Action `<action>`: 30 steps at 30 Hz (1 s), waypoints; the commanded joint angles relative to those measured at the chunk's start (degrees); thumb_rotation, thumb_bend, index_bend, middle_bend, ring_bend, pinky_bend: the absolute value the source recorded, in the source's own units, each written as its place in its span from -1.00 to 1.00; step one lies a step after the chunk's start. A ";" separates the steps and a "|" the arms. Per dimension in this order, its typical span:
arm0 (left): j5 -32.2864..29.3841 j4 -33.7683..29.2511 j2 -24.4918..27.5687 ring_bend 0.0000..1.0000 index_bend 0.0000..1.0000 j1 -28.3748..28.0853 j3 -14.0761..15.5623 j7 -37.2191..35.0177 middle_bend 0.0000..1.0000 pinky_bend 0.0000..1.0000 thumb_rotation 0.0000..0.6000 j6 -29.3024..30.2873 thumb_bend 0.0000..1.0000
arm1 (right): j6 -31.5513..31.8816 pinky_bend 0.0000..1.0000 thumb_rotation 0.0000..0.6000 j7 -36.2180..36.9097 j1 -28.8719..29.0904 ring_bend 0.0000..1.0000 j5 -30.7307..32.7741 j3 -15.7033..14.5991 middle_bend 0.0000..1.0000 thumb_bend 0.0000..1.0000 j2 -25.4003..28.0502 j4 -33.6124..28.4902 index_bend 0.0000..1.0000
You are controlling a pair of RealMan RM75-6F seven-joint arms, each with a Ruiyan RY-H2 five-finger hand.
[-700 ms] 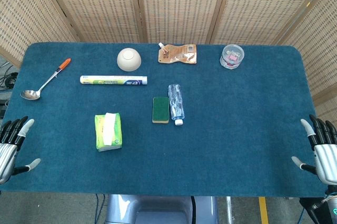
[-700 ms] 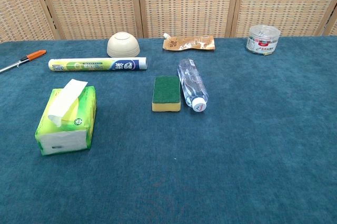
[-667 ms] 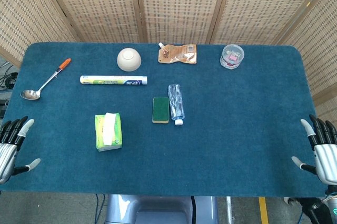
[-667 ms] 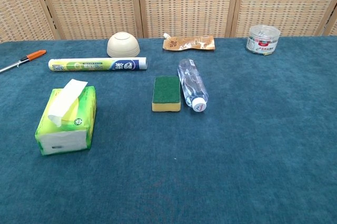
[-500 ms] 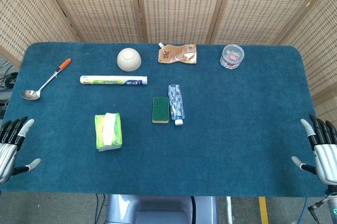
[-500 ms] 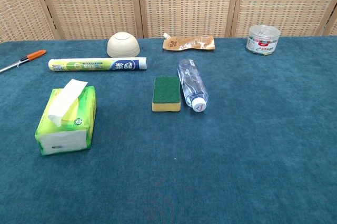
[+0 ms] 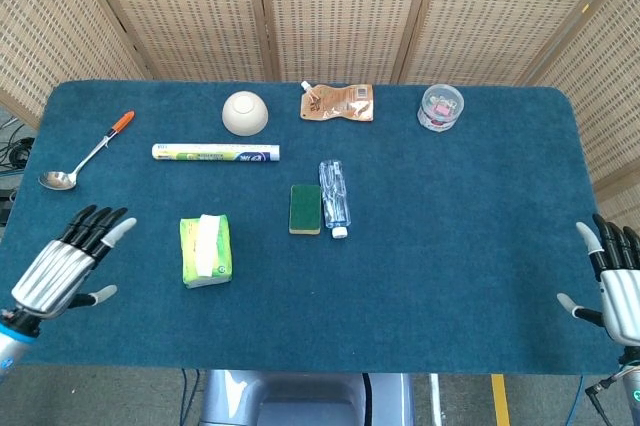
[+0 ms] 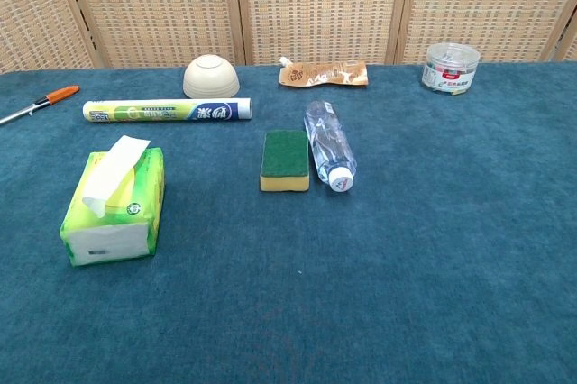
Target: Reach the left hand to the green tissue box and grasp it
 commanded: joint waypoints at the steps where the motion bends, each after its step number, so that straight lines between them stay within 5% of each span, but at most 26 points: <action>1: 4.45 4.70 -0.63 -1.00 -0.79 -6.25 -0.24 -1.24 -1.00 -1.00 1.00 -5.44 -0.50 | -0.27 -1.00 1.00 0.10 0.07 -1.00 0.39 0.16 -1.00 -1.00 0.05 0.03 -1.00; 13: 3.05 6.41 -6.41 -1.00 -0.59 -15.64 -0.16 6.29 -1.00 -0.95 1.00 -19.41 -0.45 | -1.25 -1.00 1.00 1.31 0.31 -1.00 1.39 0.46 -1.00 -1.00 0.26 0.64 -1.00; 30: -1.67 4.12 -11.21 -1.00 -0.56 -20.55 0.06 13.31 -1.00 -0.83 1.00 -24.94 -0.21 | -1.55 -1.00 1.00 2.35 0.33 -1.00 1.92 0.66 -1.00 -1.00 0.67 0.76 -1.00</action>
